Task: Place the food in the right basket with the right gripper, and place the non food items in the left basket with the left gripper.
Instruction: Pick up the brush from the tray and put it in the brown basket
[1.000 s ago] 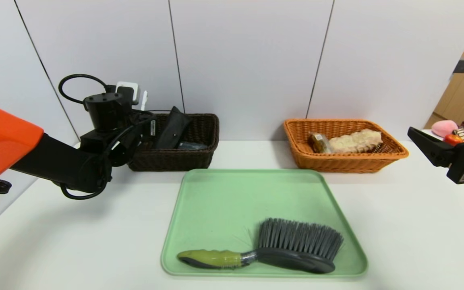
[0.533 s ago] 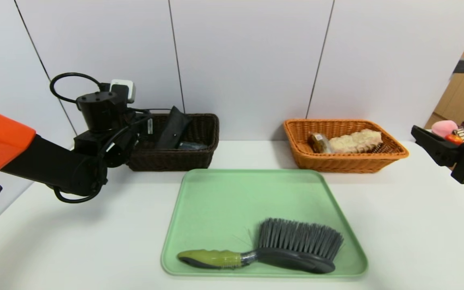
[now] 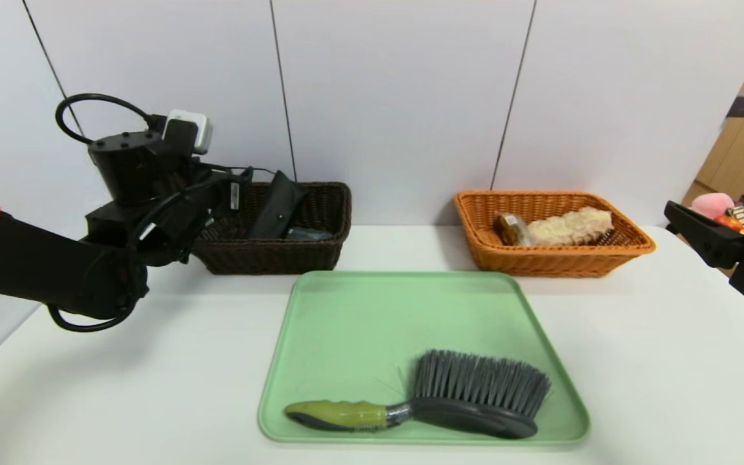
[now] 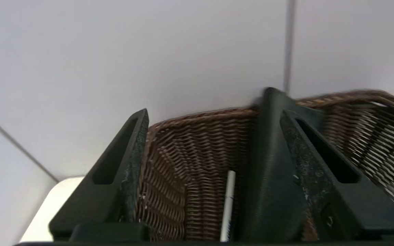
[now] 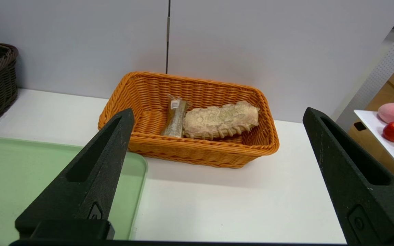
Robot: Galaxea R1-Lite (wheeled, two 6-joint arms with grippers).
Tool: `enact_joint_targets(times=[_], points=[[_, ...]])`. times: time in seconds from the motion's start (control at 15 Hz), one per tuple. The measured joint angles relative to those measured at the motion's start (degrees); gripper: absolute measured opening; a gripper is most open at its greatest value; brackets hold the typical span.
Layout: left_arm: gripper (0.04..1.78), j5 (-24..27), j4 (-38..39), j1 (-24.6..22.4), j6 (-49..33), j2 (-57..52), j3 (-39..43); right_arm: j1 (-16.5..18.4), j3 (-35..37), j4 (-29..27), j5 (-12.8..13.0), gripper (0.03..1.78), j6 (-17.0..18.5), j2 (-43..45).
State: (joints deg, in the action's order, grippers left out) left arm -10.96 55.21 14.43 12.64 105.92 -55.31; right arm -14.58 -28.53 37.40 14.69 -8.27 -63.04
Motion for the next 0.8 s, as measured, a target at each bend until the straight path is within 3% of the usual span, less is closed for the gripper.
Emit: enact_joint_targets(times=[0.33,0.47,0.8], points=[[1.54,21.96,-19.27,2.76,15.14,-12.35,5.95,0.04,0.78,0.24,0.0,1.7,0.41,0.13],[1.57,27.47,-24.26,4.56,23.52,-14.3,6.86,0.04,0.89,0.13,-0.02,1.7,0.41,0.45],[1.64,26.97,-34.9,16.85,30.99,-16.13,6.85,-0.07,1.35,0.09,0.0,1.7,0.39,1.27]])
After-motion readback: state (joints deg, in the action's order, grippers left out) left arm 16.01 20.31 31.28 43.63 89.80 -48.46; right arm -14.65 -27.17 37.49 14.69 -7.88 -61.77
